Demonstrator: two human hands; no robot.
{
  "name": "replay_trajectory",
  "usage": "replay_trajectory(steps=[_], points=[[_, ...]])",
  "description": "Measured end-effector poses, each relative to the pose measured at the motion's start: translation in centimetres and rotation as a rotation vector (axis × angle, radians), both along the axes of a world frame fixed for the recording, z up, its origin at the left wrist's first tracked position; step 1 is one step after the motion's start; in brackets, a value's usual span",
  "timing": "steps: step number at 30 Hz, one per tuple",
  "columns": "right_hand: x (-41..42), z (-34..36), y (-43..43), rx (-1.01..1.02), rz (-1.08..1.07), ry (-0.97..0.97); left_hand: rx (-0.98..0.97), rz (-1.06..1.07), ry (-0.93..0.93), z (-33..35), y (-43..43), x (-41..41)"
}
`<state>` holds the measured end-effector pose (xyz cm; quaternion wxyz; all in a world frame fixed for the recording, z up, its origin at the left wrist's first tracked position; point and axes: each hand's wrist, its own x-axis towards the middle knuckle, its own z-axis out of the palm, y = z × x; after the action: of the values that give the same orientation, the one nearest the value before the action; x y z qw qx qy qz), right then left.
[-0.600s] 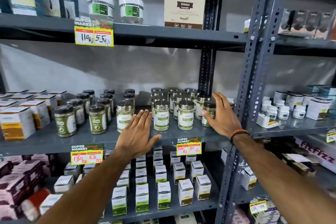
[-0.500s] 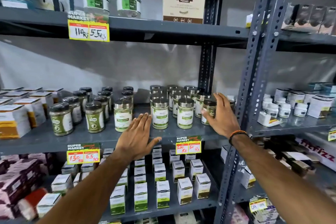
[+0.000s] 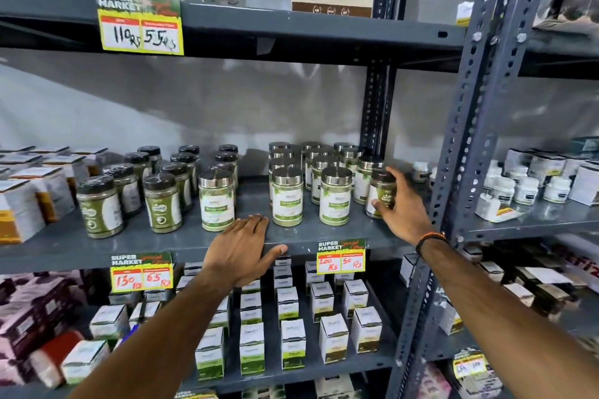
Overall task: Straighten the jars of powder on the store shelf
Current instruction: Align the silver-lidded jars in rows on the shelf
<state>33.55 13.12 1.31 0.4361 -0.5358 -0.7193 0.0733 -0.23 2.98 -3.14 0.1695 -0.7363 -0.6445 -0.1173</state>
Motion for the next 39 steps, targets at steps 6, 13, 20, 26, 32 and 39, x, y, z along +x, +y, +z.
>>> replay_trajectory(steps=[6, 13, 20, 26, 32, 39], points=[[0.1, -0.3, 0.2, 0.021, 0.022, 0.025, 0.039, 0.004, 0.015, -0.1, -0.2, 0.1], [0.1, -0.5, -0.3, 0.068, -0.017, 0.038, 0.046, 0.004, 0.013, -0.1, -0.5, 0.3], [-0.3, 1.1, -2.7, 0.129, -0.004, 0.031, -0.033, -0.03, -0.02, 1.0, -1.4, 0.5], [-2.5, 2.8, -7.3, 0.173, 0.109, 0.037, 0.036, -0.051, -0.03, 4.1, -4.4, 0.7], [-8.5, 4.5, -11.3, 0.244, 0.247, 0.038, 0.119, 0.011, -0.006, 7.2, -7.7, -2.8], [-17.4, 4.1, -13.0, 0.224, 0.393, 0.015, 0.185, 0.135, -0.005, 7.9, -11.8, -11.1]])
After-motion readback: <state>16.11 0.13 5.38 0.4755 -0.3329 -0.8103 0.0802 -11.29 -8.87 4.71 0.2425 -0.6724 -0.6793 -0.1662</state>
